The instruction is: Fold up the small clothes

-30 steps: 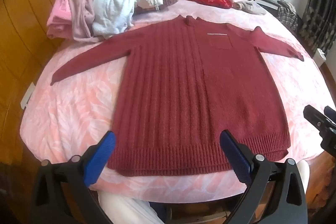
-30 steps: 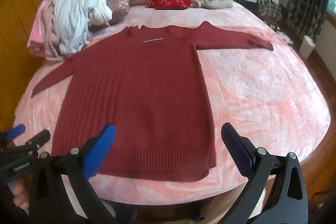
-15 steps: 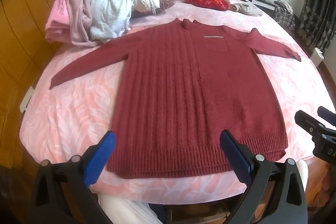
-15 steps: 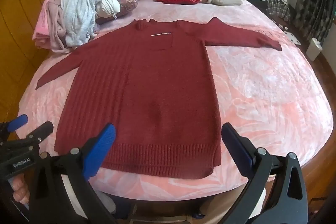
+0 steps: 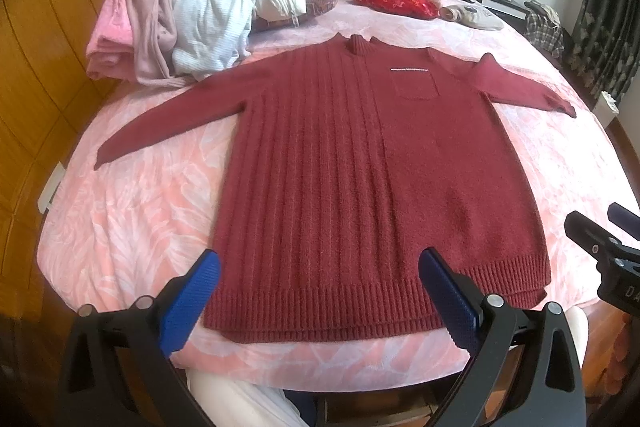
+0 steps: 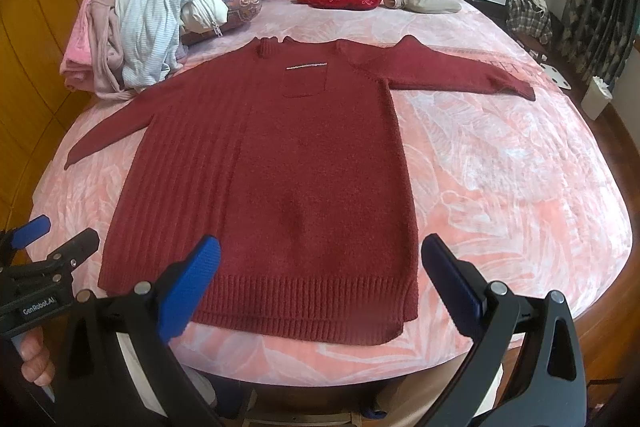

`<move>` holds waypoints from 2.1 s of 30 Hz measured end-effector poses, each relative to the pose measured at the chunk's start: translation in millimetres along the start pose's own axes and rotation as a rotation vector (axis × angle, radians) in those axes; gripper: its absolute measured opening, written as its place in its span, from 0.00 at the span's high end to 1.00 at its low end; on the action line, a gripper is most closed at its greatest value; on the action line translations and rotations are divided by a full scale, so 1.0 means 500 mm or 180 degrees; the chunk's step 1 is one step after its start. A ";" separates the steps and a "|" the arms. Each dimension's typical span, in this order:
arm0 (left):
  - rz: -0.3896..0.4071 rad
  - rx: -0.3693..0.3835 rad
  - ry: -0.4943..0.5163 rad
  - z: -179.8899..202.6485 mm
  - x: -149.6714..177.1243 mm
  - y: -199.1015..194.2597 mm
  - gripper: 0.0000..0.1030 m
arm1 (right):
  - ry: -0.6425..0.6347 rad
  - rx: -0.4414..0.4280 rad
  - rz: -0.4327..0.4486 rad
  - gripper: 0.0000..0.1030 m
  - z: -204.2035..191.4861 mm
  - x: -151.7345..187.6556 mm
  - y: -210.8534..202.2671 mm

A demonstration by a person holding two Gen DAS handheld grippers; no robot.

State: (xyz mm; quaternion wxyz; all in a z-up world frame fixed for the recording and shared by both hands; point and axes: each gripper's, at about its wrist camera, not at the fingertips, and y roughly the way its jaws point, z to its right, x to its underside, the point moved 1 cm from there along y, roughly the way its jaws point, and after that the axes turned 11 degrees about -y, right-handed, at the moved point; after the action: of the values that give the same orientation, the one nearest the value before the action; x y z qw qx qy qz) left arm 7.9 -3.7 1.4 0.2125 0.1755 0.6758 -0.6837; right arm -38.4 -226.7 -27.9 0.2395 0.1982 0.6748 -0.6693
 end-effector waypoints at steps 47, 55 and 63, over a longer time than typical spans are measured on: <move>-0.0032 0.0000 0.0016 -0.001 -0.008 0.013 0.04 | 0.0031 -0.0114 -0.0011 0.03 0.021 0.000 0.023; -0.0070 -0.0026 0.0054 0.007 -0.017 0.032 0.04 | 0.0034 -0.0158 -0.0054 0.03 0.029 -0.008 0.046; -0.0133 -0.0046 0.0148 0.063 -0.061 0.094 0.04 | 0.0075 -0.0233 -0.0140 0.03 0.091 -0.039 0.094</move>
State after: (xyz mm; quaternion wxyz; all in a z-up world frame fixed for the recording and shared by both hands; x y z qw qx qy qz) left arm 59.9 -33.2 -21.5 0.1836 0.1757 0.6890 -0.6788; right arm 7.6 -269.9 -53.7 0.2238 0.1823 0.7058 -0.6469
